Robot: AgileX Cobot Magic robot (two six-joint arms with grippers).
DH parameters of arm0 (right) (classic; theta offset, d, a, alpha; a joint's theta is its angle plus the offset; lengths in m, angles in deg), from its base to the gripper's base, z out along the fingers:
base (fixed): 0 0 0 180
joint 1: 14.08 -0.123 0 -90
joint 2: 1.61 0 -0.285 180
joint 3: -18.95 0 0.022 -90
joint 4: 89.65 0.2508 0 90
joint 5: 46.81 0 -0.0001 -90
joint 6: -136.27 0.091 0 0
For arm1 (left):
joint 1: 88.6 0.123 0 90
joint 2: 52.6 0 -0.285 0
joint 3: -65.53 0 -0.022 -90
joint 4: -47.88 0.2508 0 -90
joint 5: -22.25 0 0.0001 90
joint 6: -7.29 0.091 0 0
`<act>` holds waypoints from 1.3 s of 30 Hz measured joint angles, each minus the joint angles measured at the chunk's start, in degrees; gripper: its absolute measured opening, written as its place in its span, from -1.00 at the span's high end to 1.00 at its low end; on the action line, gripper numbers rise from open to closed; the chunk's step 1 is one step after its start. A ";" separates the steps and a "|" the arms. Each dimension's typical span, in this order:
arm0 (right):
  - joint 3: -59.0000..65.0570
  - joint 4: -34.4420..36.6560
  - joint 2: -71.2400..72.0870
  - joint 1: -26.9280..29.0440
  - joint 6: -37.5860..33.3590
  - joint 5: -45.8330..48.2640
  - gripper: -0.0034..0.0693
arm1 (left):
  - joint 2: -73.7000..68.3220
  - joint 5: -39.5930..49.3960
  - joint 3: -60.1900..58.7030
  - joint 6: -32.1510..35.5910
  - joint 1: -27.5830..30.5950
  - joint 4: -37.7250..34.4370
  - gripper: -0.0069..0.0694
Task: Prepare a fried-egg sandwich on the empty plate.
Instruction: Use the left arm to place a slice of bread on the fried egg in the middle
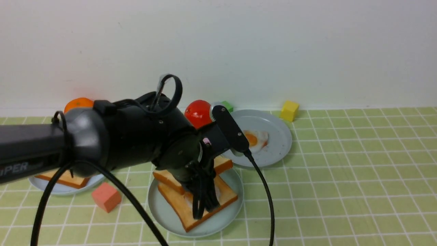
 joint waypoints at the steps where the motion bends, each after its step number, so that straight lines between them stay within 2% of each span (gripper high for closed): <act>1: 0.00 -0.23 0.02 0.00 0.00 0.00 0.76 | 0.00 0.00 0.00 1.01 -0.27 -0.06 0.55; 18: 0.00 -0.88 0.06 0.00 0.00 0.00 0.74 | 0.00 2.82 0.00 3.35 -0.61 -4.06 0.55; 30: 0.00 -1.77 0.06 0.00 0.00 -0.48 0.72 | -0.05 -1.75 -3.06 4.62 -0.61 -4.12 0.55; 39: 0.00 -1.85 0.06 0.00 0.00 -1.81 0.71 | -0.73 -1.54 -3.13 4.62 -0.61 -6.17 0.55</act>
